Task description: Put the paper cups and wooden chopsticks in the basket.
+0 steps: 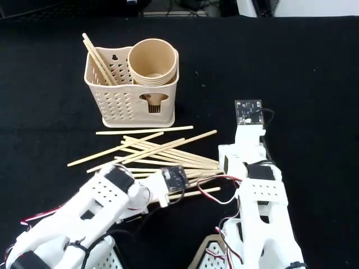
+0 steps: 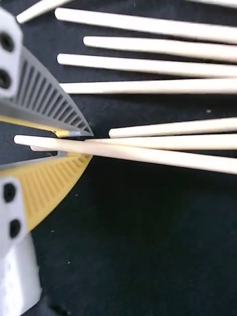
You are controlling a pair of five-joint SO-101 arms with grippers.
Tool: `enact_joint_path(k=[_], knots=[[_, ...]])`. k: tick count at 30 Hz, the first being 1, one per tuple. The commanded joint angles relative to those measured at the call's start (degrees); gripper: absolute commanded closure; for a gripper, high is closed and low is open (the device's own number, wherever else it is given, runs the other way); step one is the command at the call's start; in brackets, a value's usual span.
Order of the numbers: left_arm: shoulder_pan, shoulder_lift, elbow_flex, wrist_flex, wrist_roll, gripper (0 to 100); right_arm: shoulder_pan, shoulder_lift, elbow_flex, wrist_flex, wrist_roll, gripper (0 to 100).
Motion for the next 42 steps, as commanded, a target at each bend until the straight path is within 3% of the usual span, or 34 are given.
enact_joint_path(k=[1, 7, 22, 26, 39, 42], knots=[[-0.2, -0.3, 1.5, -2.2, -0.2, 95, 0.4, -1.1, -0.2, -1.2, -0.2, 97.4], [-0.2, -0.8, 1.5, -1.8, -0.1, 84, 0.4, -1.1, -0.2, -1.2, -0.2, 97.4], [-0.2, -0.8, -1.5, 0.3, 0.6, 86, 0.4, -1.1, -0.2, -1.2, -0.2, 97.4], [0.4, -0.9, -2.0, -0.2, 4.0, 98, 0.4, -1.1, -0.2, -1.2, -0.2, 97.4], [0.4, -0.8, 0.4, -1.8, 4.0, 96, 0.4, -1.1, -0.2, -1.2, -0.2, 97.4], [0.1, -0.8, 0.0, -1.8, 4.0, 90, 0.4, -1.1, -0.2, -1.2, -0.2, 97.4]])
